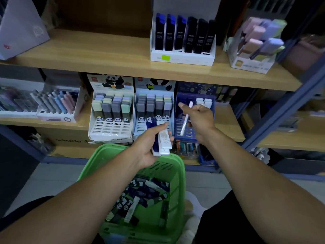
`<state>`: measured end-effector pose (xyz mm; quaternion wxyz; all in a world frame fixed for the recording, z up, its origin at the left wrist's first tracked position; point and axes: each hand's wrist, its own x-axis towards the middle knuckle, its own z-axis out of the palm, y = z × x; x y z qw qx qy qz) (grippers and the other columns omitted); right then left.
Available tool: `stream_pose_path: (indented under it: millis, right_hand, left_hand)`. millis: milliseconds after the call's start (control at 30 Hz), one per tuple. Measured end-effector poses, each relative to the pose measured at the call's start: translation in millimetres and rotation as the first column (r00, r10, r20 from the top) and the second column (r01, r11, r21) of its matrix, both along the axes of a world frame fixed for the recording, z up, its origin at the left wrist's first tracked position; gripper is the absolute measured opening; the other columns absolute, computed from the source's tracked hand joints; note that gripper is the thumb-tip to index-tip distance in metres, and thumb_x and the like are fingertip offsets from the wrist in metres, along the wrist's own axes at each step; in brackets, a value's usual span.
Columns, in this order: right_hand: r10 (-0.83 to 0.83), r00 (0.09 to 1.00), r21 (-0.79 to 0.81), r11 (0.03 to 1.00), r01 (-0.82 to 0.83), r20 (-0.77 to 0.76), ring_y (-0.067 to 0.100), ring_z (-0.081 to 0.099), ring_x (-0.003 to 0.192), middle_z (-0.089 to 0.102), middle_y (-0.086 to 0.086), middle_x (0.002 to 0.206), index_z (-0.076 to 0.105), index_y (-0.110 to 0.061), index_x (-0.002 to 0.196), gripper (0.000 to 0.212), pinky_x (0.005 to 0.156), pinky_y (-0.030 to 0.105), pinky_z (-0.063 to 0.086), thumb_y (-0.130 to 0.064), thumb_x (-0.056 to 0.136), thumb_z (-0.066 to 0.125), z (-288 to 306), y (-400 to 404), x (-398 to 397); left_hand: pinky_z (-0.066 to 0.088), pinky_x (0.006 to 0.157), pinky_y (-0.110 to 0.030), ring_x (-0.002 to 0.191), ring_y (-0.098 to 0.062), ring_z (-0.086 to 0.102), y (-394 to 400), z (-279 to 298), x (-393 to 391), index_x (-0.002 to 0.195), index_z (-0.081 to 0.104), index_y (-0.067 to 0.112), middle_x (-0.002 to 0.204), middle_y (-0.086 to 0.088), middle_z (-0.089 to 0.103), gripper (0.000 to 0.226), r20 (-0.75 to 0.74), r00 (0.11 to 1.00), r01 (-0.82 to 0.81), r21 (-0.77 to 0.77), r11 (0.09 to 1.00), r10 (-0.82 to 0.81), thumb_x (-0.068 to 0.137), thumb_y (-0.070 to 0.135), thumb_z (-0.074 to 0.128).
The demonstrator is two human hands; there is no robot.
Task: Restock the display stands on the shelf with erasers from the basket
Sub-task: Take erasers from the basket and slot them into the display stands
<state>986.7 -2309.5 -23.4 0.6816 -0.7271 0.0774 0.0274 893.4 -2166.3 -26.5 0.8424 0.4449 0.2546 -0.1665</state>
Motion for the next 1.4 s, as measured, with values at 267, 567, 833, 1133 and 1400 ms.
stream_pose_path:
  millis: [267, 567, 833, 1133, 1400]
  right_hand:
    - [0.005, 1.0, 0.067, 0.998, -0.005, 0.002, 0.016, 0.057, 0.058, 0.056, 0.003, 0.07, 0.054, -0.011, 0.082, 0.021, 0.068, 0.029, 0.056, -0.014, 0.09, 0.074, -5.6, -46.3, 11.2]
    - [-0.212, 0.939, -0.142, 0.956, 0.257, 0.272, 0.003, 0.06, 0.065, 0.055, -0.011, 0.069, 0.043, -0.019, 0.104, 0.038, 0.081, 0.037, 0.06, -0.019, 0.087, 0.078, -27.3, -73.2, 29.7]
    - [-0.232, 0.908, -0.251, 0.91, 0.329, 0.349, 0.014, 0.06, 0.094, 0.061, -0.003, 0.1, 0.057, -0.012, 0.113, 0.039, 0.085, 0.024, 0.051, -0.029, 0.086, 0.08, -36.7, -64.7, 40.0]
    - [-0.194, 0.892, -0.321, 0.884, 0.339, 0.408, 0.001, 0.058, 0.075, 0.058, -0.013, 0.083, 0.055, -0.015, 0.1, 0.026, 0.062, 0.007, 0.046, -0.02, 0.088, 0.077, -39.5, -60.8, 38.4]
    - [-0.063, 0.882, -0.531, 0.778, 0.336, 0.467, 0.015, 0.064, 0.076, 0.054, -0.019, 0.078, 0.058, -0.025, 0.109, 0.027, 0.066, 0.04, 0.058, -0.031, 0.089, 0.075, -45.4, -66.3, 41.1]
  left_hand:
    - [0.057, 0.072, -0.033, 0.075, -0.022, 0.071, -20.9, -0.4, 5.8, 0.111, 0.069, 0.003, 0.091, -0.01, 0.074, 0.029, 0.028, 0.999, 0.044, -0.087, 0.995, -0.041, 0.095, 0.024, 0.057]
    - [0.058, 0.056, -0.028, 0.077, -0.021, 0.075, -30.9, -2.5, 8.3, 0.13, 0.061, 0.005, 0.12, -0.016, 0.071, 0.035, 0.002, 1.0, 0.028, -0.052, 0.998, -0.028, 0.098, 0.019, 0.055]
    - [0.059, 0.058, -0.029, 0.08, -0.021, 0.075, -30.4, -4.3, 12.0, 0.13, 0.061, 0.006, 0.12, -0.015, 0.071, 0.035, 0.006, 1.0, 0.016, -0.058, 0.998, -0.016, 0.098, 0.019, 0.054]
    - [0.059, 0.074, -0.035, 0.096, -0.024, 0.073, -29.9, -5.7, 13.5, 0.13, 0.061, 0.01, 0.119, -0.014, 0.072, 0.032, 0.016, 0.999, 0.03, -0.04, 0.999, -0.029, 0.099, 0.017, 0.057]
    - [0.058, 0.078, -0.036, 0.094, -0.022, 0.074, -27.9, -5.7, 12.3, 0.124, 0.064, 0.01, 0.116, -0.012, 0.073, 0.028, 0.013, 0.999, 0.048, -0.035, 0.998, -0.048, 0.098, 0.017, 0.056]
